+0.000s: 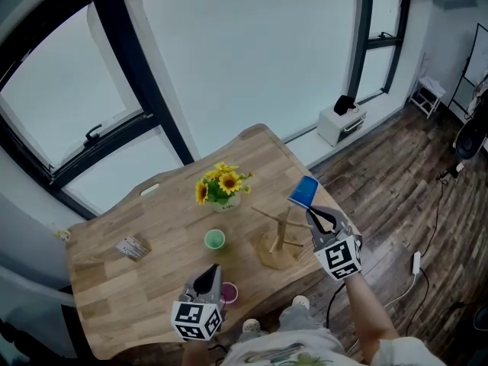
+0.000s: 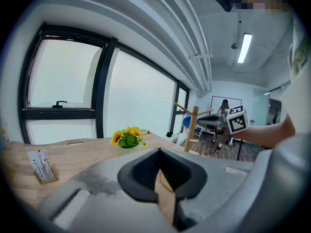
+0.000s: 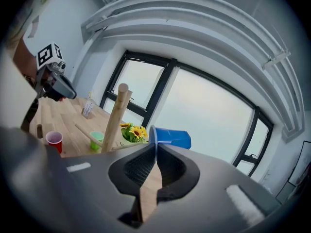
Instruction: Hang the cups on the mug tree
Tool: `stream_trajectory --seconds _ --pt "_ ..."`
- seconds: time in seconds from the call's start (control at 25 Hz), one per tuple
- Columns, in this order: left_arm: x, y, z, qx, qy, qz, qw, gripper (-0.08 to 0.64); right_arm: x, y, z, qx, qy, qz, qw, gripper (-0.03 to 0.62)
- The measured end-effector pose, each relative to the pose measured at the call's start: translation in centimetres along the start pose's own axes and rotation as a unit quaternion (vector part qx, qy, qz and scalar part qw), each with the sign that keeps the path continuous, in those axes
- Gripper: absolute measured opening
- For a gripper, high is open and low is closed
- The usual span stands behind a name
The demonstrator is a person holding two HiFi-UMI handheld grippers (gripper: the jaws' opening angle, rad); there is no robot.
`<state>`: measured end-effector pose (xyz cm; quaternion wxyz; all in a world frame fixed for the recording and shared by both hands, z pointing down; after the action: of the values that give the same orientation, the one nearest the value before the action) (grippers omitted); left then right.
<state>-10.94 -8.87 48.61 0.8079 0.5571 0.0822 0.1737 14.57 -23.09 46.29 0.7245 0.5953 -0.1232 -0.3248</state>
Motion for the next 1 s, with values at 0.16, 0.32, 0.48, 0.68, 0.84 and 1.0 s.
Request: stream_trajectory --seconds 0.16,0.32,0.48,0.68,0.84,1.0 --pt "0.0 0.1 0.0 -0.001 0.001 -0.001 1.0000 0.002 -0.4 0.5 0.1 -0.010 -0.003 -0.017 1.000 0.015" --pt "0.1 0.2 0.1 -0.003 0.000 -0.003 1.0000 0.002 -0.8 0.8 0.1 -0.015 -0.009 -0.027 0.999 0.015" --pt "0.0 0.3 0.2 -0.003 0.001 -0.002 1.0000 0.002 -1.1 1.0 0.2 -0.020 -0.012 -0.043 0.999 0.015" --pt "0.0 0.6 0.2 -0.003 0.003 -0.002 1.0000 0.002 -1.9 1.4 0.2 -0.025 -0.012 -0.056 0.998 0.015" --pt "-0.3 0.6 0.0 -0.005 0.002 -0.003 1.0000 0.002 -2.4 1.8 0.2 -0.031 -0.014 -0.061 0.998 0.015" --pt "-0.4 0.7 0.0 -0.006 0.002 -0.003 1.0000 0.002 -2.8 2.1 0.2 -0.035 -0.015 -0.067 0.997 0.015"
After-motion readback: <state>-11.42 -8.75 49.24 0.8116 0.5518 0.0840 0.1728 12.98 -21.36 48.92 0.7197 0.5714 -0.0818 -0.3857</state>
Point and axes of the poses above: the fingertips, and each gripper's own axes: z forward along the fingers, x to its right, y out of its underside, the point moved 3 cm from there along -z, backward along the fingers, and after that the axes turned 12 degrees about z, right-handed, at the moved point
